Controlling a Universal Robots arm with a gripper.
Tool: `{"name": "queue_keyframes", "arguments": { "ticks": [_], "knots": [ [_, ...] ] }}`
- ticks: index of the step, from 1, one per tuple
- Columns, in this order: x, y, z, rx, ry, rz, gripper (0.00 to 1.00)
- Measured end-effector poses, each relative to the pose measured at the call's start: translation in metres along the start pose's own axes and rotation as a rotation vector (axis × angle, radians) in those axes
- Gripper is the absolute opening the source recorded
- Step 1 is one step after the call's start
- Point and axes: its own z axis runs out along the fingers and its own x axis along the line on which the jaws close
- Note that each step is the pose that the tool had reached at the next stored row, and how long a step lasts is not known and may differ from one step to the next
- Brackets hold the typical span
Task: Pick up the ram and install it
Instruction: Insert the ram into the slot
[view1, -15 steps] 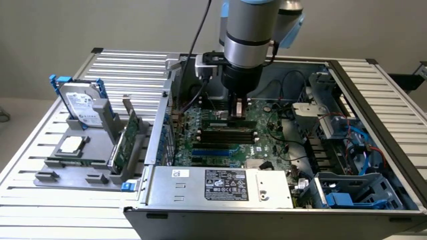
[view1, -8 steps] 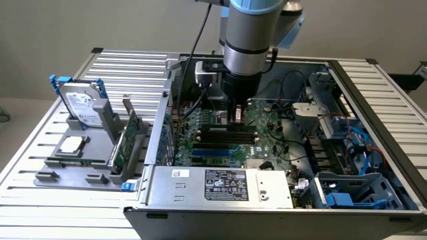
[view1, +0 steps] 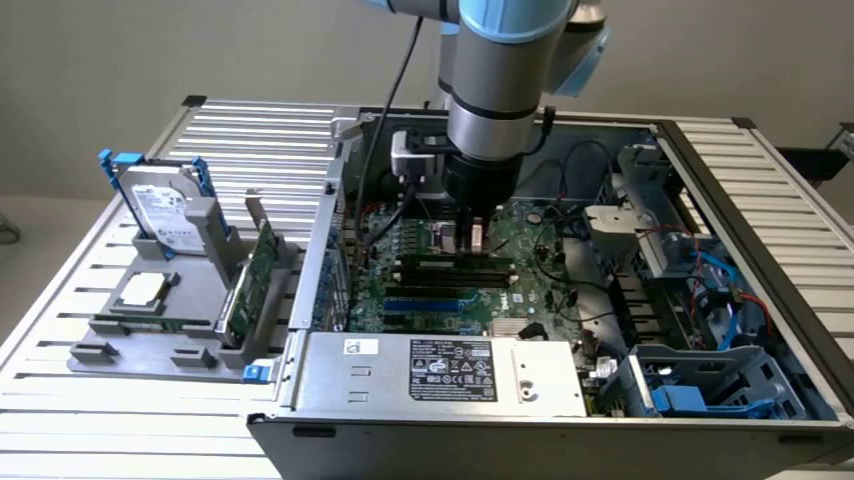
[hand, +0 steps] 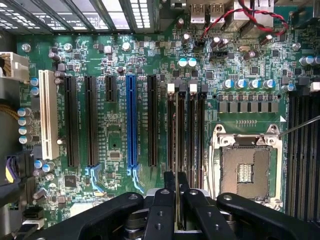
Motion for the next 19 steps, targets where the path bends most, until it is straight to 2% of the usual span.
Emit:
{"name": "queue_keyframes", "arguments": {
  "ticks": [19],
  "knots": [
    [0.0020,-0.0013,0.0086,-0.0050,0.0002,0.000,0.14]
  ]
}}
